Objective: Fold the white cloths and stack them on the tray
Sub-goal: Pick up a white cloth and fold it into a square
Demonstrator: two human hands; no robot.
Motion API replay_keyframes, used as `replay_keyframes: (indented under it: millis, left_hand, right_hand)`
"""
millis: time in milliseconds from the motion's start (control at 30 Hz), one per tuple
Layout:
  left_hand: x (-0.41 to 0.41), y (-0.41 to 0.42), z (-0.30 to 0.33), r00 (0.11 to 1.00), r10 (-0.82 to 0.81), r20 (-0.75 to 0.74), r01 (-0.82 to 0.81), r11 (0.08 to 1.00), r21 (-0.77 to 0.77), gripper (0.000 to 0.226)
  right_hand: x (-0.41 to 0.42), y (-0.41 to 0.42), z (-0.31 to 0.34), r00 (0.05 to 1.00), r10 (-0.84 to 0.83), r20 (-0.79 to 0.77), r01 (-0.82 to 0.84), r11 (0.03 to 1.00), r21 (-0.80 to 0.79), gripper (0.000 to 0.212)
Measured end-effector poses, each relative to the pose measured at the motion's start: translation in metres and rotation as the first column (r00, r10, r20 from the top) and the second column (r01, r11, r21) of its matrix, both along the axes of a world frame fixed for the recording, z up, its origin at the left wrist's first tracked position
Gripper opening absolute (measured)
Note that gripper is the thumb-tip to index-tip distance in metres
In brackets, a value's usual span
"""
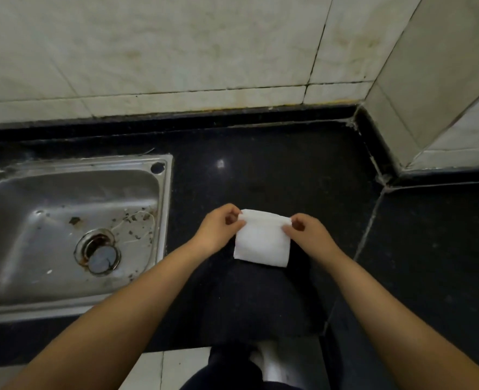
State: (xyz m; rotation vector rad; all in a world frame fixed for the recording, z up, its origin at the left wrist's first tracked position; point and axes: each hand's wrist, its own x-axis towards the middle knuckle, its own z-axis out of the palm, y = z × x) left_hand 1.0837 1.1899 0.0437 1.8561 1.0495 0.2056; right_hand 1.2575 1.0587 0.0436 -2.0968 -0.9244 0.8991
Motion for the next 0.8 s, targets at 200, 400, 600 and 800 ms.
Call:
replay_keyframes:
  millis: [200, 400, 600, 800]
  left_hand:
    - [0.034, 0.020, -0.027, 0.982, 0.000, -0.191, 0.039, 0.979, 0.200, 0.005]
    - [0.031, 0.010, -0.039, 0.961, 0.143, -0.237, -0.058, 0.941, 0.332, 0.026]
    - [0.030, -0.018, -0.045, 0.886, 0.195, -0.421, -0.038, 0.935, 0.352, 0.042]
    - [0.030, -0.022, -0.023, 0.957, 0.214, -0.198, -0.192, 0.973, 0.127, 0.011]
  right_hand:
    - [-0.001, 0.035, -0.018, 0.974, -0.124, 0.189, 0.158, 0.971, -0.177, 0.015]
    - [-0.002, 0.045, -0.018, 0.927, 0.026, 0.374, 0.128, 0.915, -0.382, 0.031]
    - [-0.016, 0.041, -0.017, 0.893, 0.139, 0.428, 0.122, 0.840, -0.528, 0.051]
    - [-0.032, 0.029, -0.013, 0.958, -0.105, 0.266, 0.184, 0.939, -0.291, 0.033]
